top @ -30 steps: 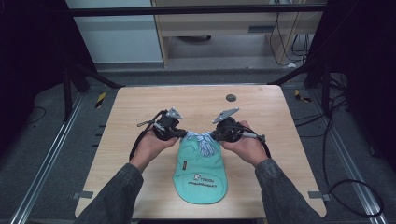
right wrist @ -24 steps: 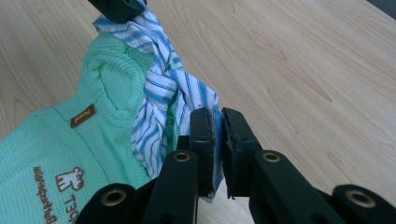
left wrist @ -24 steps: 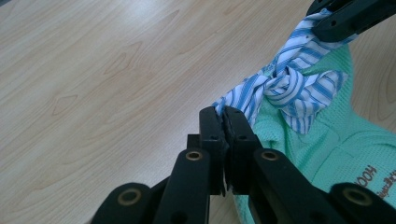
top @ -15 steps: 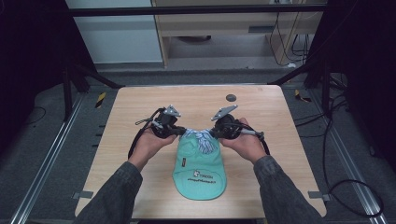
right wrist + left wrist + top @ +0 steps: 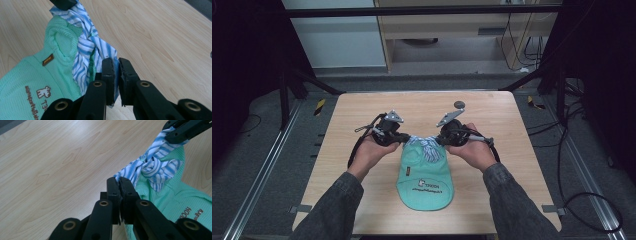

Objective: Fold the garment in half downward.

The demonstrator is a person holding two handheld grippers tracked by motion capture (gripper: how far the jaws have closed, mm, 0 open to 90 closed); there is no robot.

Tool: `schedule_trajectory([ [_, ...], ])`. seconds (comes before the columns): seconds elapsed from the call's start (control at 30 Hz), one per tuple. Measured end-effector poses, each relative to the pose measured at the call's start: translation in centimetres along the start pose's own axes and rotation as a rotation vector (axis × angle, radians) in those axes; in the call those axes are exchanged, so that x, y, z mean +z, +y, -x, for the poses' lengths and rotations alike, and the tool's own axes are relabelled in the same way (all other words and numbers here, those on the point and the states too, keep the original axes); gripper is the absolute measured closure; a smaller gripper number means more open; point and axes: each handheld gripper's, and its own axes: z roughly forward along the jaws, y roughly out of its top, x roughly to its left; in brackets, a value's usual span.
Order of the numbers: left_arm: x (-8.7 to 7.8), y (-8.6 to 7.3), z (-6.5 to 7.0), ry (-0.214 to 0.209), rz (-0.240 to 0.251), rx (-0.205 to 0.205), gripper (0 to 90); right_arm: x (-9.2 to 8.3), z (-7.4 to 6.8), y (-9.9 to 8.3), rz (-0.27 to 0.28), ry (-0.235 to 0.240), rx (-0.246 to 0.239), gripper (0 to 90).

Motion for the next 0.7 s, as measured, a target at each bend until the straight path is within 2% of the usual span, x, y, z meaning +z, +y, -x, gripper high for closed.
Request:
schedule_trajectory([
  [0.1,0.0,0.2,-0.2,-0.011,0.016,-0.012,87.4,-0.1,0.1,0.2,-0.003,-0.007,-0.006,83.6],
  [0.23,0.0,0.2,-0.3,-0.013,0.019,-0.009,87.5,-0.2,0.4,0.3,-0.007,-0.007,-0.002,83.7],
  [0.43,-0.4,1.4,-0.5,0.002,0.026,0.013,87.4,-0.4,0.9,0.9,-0.002,-0.03,-0.021,83.6],
  [0.6,-0.5,1.4,-0.5,-0.002,0.017,0.033,87.5,-0.4,1.1,0.9,-0.007,-0.032,-0.027,83.6],
  [0.7,-0.5,1.4,-0.5,0.002,0.021,0.031,87.4,-0.3,1.1,1.0,-0.007,-0.035,-0.032,83.6],
])
